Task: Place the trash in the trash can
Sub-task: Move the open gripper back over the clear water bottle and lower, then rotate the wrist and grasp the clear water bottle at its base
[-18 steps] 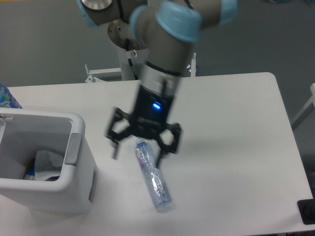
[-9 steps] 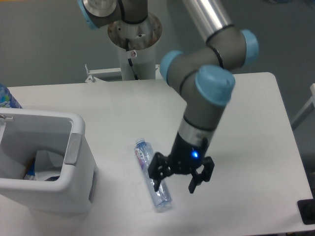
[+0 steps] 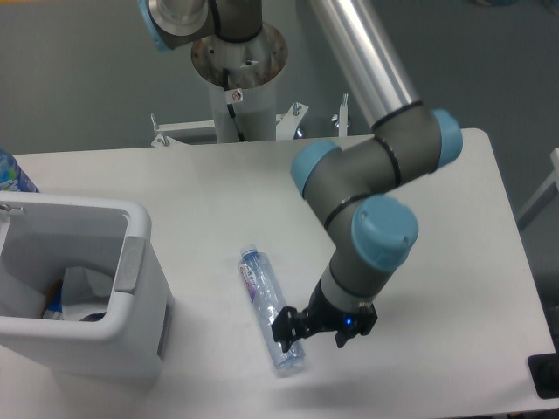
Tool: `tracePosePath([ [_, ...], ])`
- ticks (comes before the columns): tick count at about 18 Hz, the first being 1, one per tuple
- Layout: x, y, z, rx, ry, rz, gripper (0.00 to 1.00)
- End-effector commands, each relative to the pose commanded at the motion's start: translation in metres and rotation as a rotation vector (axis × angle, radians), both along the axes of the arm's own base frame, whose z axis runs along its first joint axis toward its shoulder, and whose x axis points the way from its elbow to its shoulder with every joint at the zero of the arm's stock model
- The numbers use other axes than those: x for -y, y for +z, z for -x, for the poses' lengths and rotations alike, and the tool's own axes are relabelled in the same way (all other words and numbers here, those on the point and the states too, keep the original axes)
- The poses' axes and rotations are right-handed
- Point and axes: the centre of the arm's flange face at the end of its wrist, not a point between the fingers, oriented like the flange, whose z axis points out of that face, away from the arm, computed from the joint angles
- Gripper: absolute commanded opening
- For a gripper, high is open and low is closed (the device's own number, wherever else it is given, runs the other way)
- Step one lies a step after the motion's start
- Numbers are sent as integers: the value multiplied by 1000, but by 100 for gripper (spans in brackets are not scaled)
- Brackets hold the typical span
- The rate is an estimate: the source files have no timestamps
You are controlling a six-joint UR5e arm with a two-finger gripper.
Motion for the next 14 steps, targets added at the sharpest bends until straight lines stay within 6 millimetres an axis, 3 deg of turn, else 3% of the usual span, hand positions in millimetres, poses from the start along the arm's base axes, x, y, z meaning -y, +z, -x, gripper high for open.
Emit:
tracePosePath([
  [9, 0, -24, -7, 30, -9, 117, 100],
  [14, -16, -42, -30, 31, -19, 159, 100],
])
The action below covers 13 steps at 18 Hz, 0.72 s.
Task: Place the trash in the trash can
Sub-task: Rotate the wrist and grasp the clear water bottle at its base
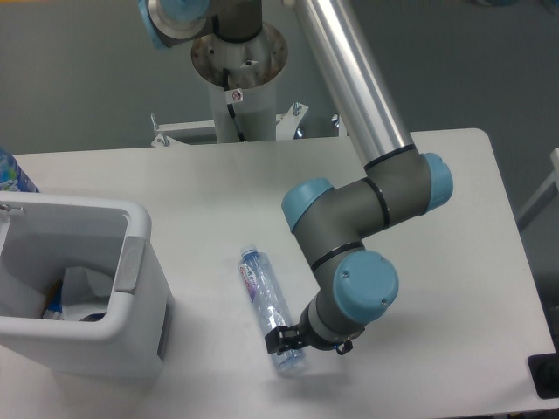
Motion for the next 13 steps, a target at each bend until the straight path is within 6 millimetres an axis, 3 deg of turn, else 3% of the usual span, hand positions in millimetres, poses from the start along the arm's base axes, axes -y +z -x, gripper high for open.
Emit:
tracePosePath([
  [13, -8, -24, -10, -25, -21, 59, 99],
])
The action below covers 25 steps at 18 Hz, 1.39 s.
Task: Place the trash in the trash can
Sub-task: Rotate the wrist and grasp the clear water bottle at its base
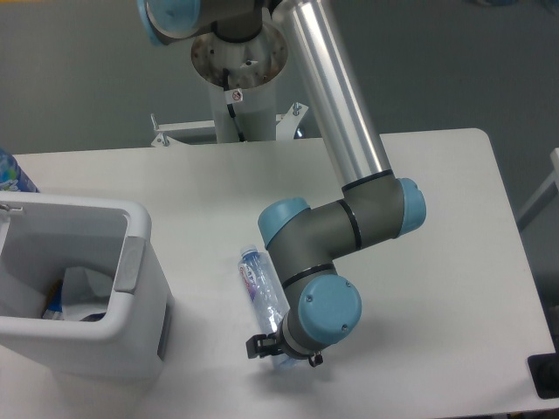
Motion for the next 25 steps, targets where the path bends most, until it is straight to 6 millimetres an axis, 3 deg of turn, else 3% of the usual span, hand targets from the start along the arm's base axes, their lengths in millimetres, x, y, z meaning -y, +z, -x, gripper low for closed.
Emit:
tracePosePath([
  [4, -4, -6, 3, -4, 45, 9, 86],
  [9, -8, -10, 7, -7, 63, 9, 85],
  [12, -11, -9, 5, -9, 71, 9, 70],
  [19, -12, -6, 4, -12, 83, 8, 47],
  [25, -10, 32, 2, -36, 72, -37, 41],
])
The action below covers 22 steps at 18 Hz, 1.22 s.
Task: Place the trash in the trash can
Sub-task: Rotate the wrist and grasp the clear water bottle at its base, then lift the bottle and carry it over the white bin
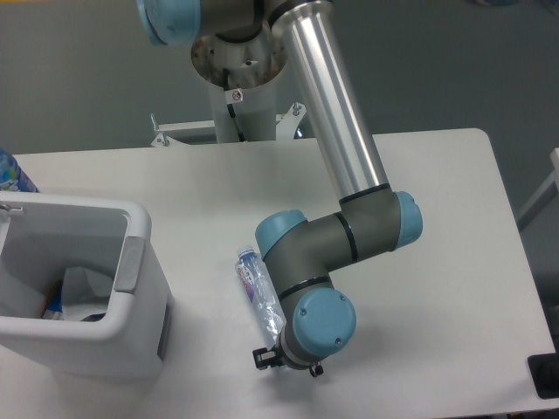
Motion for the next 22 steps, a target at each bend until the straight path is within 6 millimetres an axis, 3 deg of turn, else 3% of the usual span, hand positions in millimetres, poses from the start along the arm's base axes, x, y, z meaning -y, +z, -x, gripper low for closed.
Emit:
tracePosePath([
  [8, 22, 103, 20, -53, -2, -211, 40],
  [14, 53, 217, 24, -96, 4, -470, 40],
  [17, 63, 272, 13, -128, -18, -622, 40],
  [22, 75, 334, -15, -147, -58, -773, 40],
])
